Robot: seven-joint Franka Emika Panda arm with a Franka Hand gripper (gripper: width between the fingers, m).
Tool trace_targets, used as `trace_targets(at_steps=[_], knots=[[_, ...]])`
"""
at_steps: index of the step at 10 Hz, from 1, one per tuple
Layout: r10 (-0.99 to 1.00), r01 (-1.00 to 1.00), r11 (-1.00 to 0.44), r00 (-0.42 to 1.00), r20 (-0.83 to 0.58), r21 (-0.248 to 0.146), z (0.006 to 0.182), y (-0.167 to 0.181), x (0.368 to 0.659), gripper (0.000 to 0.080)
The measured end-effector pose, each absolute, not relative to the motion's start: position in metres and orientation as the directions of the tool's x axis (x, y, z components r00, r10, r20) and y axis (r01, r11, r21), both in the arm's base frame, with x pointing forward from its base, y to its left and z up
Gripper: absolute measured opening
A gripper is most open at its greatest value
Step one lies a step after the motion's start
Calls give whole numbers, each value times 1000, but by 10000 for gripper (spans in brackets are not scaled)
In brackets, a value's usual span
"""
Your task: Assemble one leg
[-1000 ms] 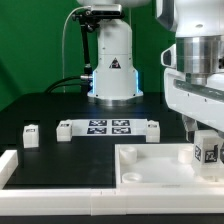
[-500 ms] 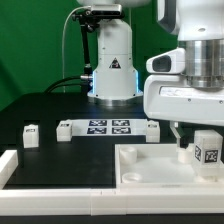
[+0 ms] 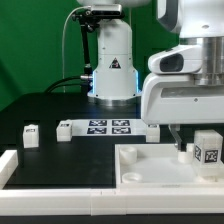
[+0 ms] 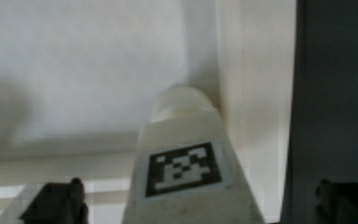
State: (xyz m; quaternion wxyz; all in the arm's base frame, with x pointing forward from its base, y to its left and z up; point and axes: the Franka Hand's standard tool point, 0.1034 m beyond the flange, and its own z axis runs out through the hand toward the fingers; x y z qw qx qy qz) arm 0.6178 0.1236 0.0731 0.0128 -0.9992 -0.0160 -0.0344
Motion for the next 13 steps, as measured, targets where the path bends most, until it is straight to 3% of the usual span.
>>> trace_targets(at_steps=[2,4,5,6,9,13], knots=[[40,41,-999,997,69,-25,73,123,618,649],[15,16,-1000,998,68,-27,73,123,618,393],[-52,-50,-998,996,66,-32,73,123,618,393],[-156,-153,-987,986,63,-41,73,123,618,290],[-549,-545,-835,834,53,-72,72,123,617,290],[-908,-904,-419,420,8,-89,70,122,617,290]])
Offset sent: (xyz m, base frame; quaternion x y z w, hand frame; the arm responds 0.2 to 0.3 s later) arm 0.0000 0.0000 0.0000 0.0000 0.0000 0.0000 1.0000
